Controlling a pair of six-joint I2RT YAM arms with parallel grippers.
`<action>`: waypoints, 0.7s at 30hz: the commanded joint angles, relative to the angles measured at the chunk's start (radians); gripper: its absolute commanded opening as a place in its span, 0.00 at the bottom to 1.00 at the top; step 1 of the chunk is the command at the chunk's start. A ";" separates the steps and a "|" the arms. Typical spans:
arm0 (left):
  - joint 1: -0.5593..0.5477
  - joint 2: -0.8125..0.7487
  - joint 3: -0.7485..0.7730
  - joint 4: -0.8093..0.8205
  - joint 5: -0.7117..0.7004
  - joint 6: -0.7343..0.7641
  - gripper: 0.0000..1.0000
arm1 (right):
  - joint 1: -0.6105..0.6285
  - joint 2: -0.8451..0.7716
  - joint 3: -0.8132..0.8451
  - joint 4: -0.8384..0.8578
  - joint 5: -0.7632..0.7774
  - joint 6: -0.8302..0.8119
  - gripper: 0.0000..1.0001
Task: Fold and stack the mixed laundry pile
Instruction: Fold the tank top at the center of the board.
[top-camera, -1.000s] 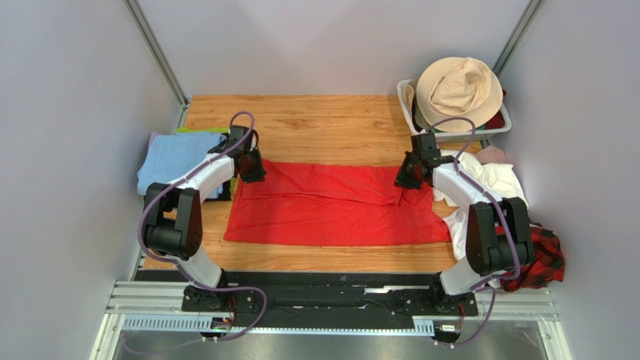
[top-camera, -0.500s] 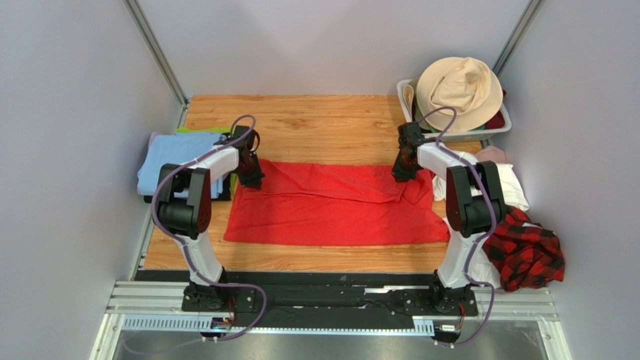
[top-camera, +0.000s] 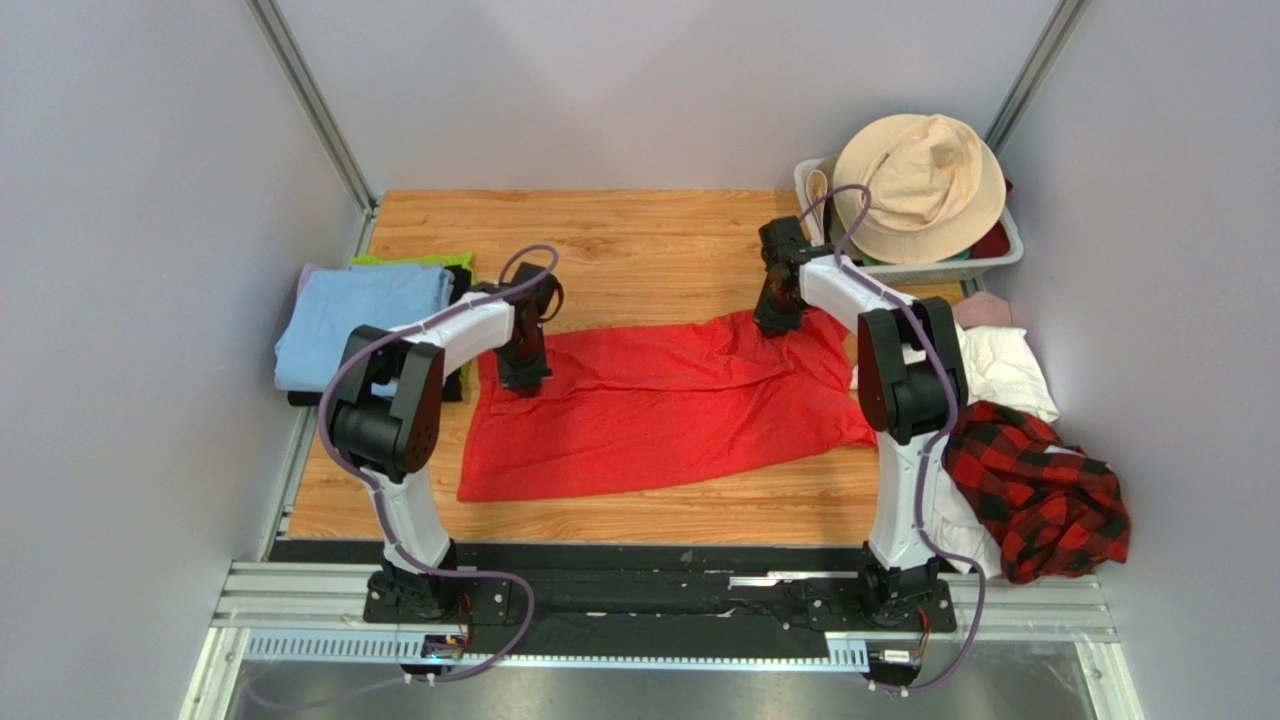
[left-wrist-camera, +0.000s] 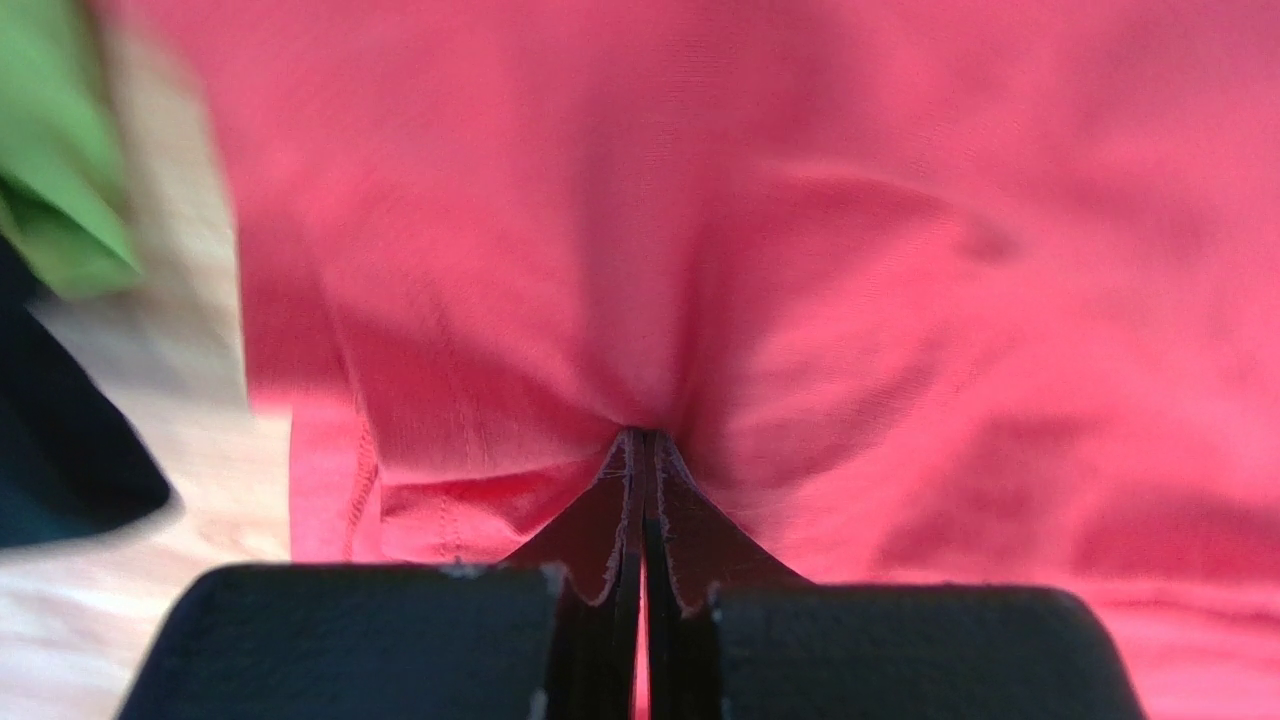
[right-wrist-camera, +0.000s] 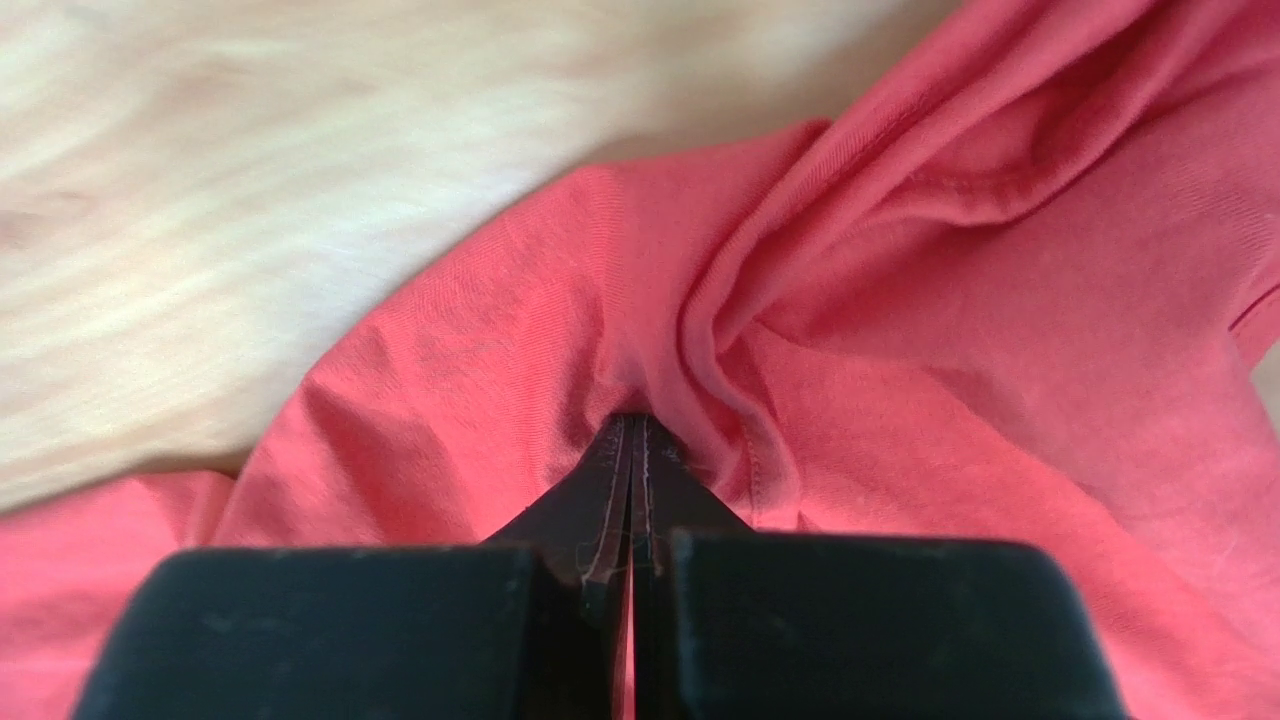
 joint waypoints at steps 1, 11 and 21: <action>-0.068 -0.059 -0.111 -0.083 0.011 -0.035 0.00 | 0.065 0.125 0.110 -0.047 -0.017 0.003 0.00; -0.255 -0.215 -0.312 -0.046 0.131 -0.165 0.00 | 0.199 0.420 0.554 -0.134 -0.089 -0.012 0.00; -0.535 -0.231 -0.407 0.124 0.254 -0.415 0.00 | 0.262 0.632 0.854 -0.055 -0.284 0.021 0.00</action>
